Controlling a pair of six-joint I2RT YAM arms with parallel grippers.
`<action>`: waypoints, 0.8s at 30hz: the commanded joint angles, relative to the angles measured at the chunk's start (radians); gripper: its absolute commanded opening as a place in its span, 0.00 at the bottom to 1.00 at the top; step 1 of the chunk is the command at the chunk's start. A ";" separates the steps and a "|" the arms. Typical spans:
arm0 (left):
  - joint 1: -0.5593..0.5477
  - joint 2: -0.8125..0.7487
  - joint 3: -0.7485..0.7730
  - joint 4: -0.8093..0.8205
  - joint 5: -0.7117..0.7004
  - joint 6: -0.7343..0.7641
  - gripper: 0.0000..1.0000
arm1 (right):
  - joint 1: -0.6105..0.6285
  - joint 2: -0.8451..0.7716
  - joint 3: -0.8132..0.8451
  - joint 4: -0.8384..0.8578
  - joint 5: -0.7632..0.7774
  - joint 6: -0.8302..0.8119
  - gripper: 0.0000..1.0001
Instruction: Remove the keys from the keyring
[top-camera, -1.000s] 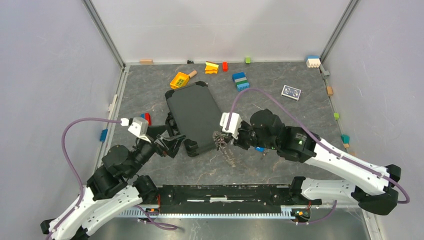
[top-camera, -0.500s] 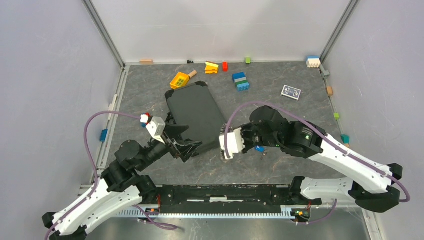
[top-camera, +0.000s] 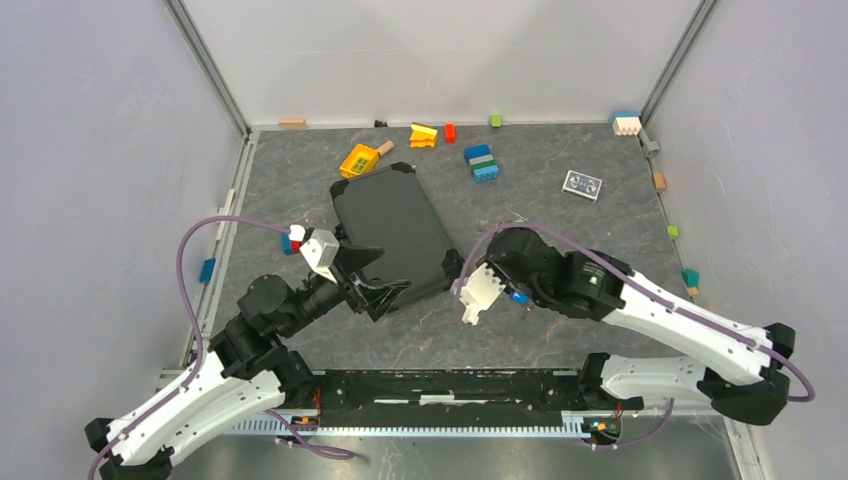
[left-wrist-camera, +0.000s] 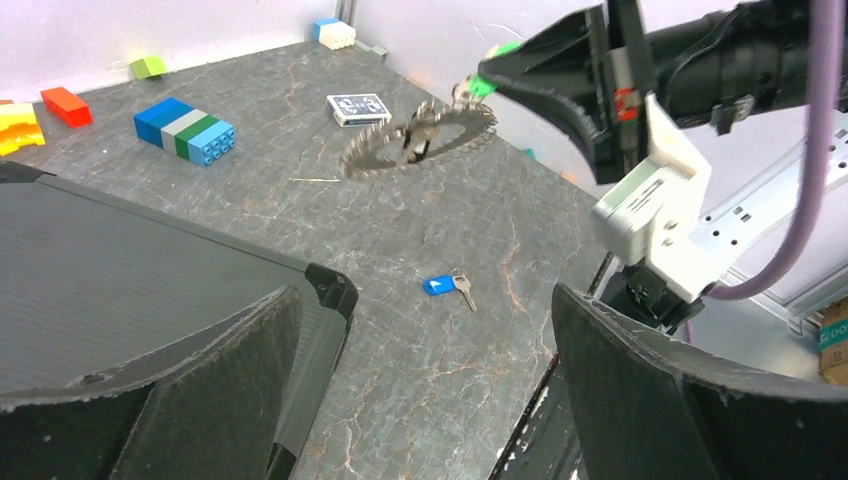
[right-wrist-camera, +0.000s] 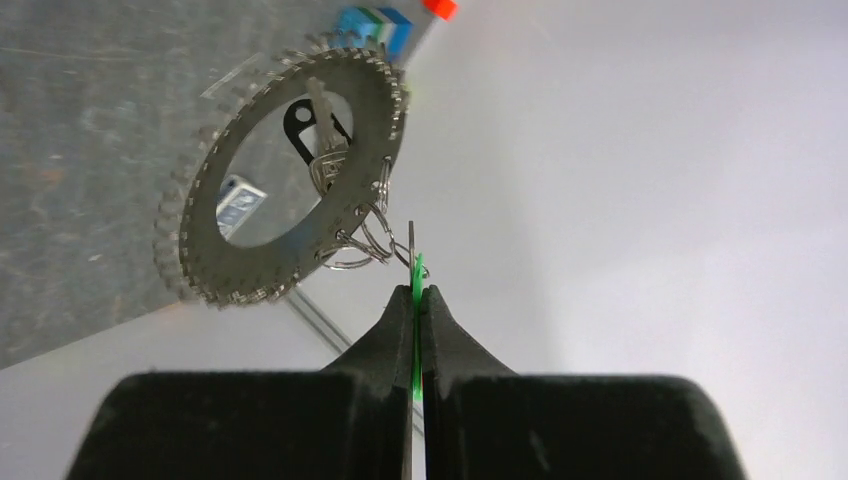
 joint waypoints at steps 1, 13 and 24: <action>0.003 0.019 -0.004 0.067 0.000 0.048 1.00 | 0.009 -0.113 -0.025 0.225 0.011 -0.155 0.00; 0.003 0.121 0.022 0.207 0.086 0.047 1.00 | 0.009 -0.300 -0.121 0.406 -0.534 -0.147 0.00; 0.003 0.164 0.008 0.381 0.291 0.059 1.00 | 0.010 -0.340 -0.126 0.418 -0.716 -0.188 0.00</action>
